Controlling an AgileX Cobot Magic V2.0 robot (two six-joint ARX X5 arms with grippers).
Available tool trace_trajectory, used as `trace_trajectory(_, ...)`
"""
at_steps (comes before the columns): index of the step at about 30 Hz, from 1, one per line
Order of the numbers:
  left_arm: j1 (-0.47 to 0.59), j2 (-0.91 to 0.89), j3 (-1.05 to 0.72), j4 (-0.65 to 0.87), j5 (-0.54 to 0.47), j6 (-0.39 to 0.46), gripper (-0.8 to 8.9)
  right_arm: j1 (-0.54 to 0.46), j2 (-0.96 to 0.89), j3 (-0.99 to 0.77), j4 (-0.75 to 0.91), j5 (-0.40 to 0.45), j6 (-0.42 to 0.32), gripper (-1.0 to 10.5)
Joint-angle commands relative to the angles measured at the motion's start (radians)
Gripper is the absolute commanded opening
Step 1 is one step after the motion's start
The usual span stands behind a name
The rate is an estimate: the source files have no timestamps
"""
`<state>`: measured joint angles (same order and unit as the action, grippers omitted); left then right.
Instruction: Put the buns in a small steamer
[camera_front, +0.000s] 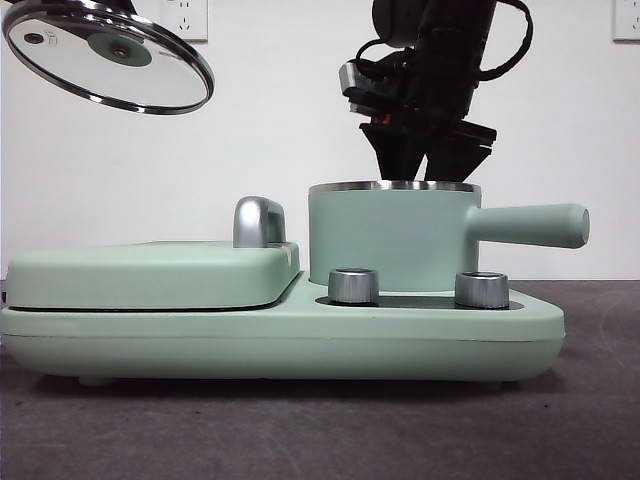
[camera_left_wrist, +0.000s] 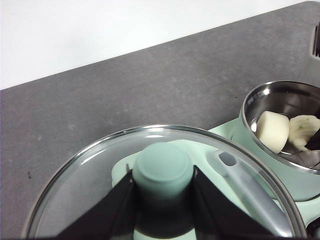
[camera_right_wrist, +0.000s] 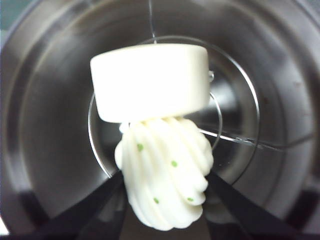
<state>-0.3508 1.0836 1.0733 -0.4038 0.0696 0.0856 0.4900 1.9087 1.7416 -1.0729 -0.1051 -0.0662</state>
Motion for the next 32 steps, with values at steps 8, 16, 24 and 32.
trace_trajectory(8, -0.003, -0.004, 0.023, 0.03, 0.0, 0.0, 0.1, 0.005, 0.01, 0.074, -0.037, 0.001, -0.013, 3.4)
trace_trajectory(16, -0.003, -0.004, 0.023, 0.028, 0.0, 0.0, 0.1, 0.008, -0.181, 0.123, -0.114, -0.009, 0.008, 3.4)
trace_trajectory(24, -0.003, -0.004, 0.023, 0.001, 0.0, 0.0, 0.1, 0.047, -0.678, -0.408, 0.193, -0.01, 0.058, 3.4)
trace_trajectory(32, -0.004, -0.004, 0.023, -0.003, 0.034, -0.003, 0.1, 0.063, -1.017, -0.73, 0.293, 0.005, 0.094, 3.4)
